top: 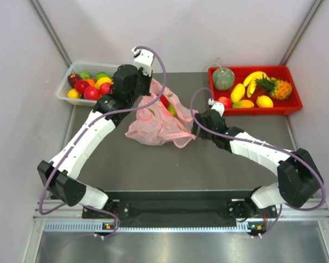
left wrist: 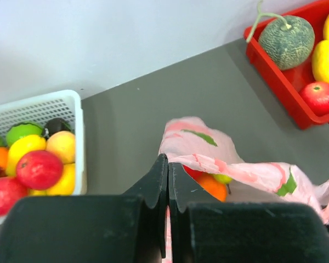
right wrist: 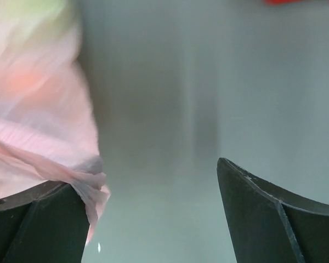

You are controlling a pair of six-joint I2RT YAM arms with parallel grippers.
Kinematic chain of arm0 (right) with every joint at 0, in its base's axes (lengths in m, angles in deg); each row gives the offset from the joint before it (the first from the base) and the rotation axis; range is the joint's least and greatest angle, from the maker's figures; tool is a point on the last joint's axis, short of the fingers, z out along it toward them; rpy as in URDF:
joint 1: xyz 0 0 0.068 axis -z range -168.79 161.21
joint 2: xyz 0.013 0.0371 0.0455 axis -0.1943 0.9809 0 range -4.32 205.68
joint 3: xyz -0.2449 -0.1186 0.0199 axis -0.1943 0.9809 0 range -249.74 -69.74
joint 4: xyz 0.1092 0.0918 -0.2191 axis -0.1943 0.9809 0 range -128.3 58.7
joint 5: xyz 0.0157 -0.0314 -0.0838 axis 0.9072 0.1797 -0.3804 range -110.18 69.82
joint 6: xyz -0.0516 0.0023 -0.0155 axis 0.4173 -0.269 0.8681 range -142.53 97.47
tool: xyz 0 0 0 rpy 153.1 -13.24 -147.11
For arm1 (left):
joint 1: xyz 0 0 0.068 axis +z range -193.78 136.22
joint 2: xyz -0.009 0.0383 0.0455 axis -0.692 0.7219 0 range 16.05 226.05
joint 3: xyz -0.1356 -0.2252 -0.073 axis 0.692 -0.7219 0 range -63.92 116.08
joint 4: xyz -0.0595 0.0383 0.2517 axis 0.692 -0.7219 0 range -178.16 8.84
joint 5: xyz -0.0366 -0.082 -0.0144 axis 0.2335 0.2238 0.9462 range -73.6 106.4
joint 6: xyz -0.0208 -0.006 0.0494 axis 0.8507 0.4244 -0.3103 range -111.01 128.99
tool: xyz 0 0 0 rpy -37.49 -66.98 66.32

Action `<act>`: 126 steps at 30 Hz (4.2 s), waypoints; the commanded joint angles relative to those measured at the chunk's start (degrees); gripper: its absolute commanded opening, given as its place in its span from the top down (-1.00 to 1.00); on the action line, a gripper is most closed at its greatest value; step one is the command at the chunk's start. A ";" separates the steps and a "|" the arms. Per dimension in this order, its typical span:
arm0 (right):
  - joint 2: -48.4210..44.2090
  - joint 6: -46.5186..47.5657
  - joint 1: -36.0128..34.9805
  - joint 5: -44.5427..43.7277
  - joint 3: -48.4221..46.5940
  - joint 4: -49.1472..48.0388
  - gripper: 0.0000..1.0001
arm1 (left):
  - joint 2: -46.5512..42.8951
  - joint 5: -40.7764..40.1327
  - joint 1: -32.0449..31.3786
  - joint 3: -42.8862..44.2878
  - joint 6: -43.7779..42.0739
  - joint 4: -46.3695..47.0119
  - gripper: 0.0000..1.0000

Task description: Untie the knot of the plastic bag and take out the fruit

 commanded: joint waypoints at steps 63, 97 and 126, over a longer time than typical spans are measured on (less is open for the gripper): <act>-14.00 18.48 -33.18 18.43 11.56 -13.03 0.35 | -15.33 25.26 -2.96 -38.50 26.14 20.92 1.00; 1.37 33.86 -27.21 8.64 3.28 -7.92 -0.54 | -9.97 32.11 -4.28 -31.38 24.82 15.22 1.00; 4.70 21.12 -36.43 38.52 -5.76 -25.40 0.96 | -8.39 34.57 -4.46 -39.64 31.85 30.51 1.00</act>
